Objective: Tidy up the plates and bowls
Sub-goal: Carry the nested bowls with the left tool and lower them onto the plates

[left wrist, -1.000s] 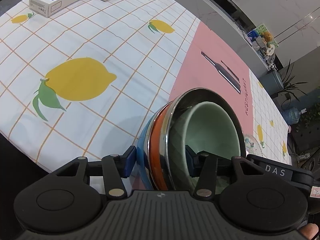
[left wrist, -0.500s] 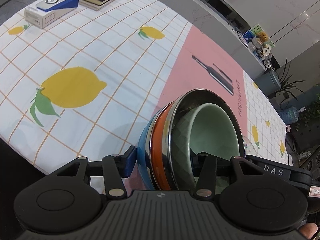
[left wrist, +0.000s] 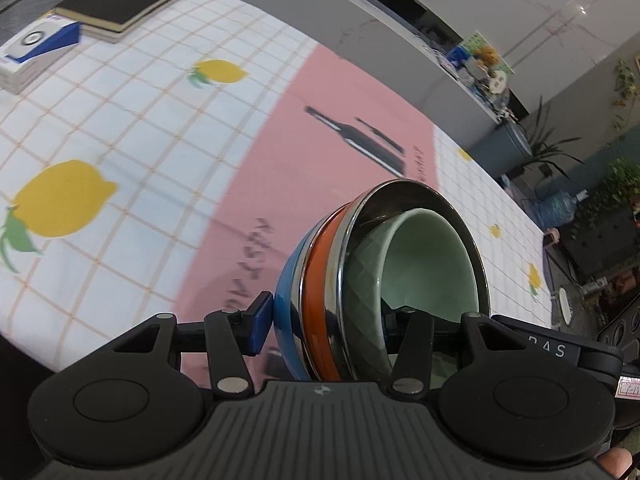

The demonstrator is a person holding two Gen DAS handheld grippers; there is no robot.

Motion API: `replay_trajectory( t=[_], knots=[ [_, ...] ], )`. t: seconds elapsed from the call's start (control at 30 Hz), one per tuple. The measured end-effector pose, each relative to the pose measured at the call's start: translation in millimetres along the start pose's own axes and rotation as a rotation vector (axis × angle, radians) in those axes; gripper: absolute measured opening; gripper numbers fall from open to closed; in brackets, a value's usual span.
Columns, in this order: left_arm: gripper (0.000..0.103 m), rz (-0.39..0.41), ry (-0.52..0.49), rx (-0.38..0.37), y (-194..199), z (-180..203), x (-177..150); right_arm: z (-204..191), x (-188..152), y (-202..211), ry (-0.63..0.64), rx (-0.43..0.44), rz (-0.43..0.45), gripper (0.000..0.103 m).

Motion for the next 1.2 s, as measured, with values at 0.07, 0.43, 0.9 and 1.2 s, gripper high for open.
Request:
replay_trajectory(
  t=[0.07,0.43,0.9,1.2],
  knots=[
    [0.055,-0.004,-0.014,-0.015,-5.0,13.1,2.3,7.4,7.9,10.4,-0.009,-0.004,0.014,0.042],
    [0.055,-0.077,-0.06,-0.084,-47.5,68.0,4.6,56.1,44.1,46.8,-0.073,-0.057,0.069,0.042],
    [0.054,-0.161,-0.065,-0.06,-80.9,87.8,-12.6,97.7,53.7,41.8,-0.132,-0.102,0.036,0.042],
    [0.054,-0.177,-0.068,-0.037,-86.6,86.8,-15.5,99.7,51.5,35.9,-0.122,-0.128,0.026,0.042]
  ],
)
Point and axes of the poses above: each gripper's, at about its wrist camera, not at the fingertips, and y roughly against the way its jaws point, z to its right, x to its top, the point moved 8 cm from there along -y, roughly the way its jaws point, and after that the axes turned 8 degrees about -y, right-handed, at the moved point
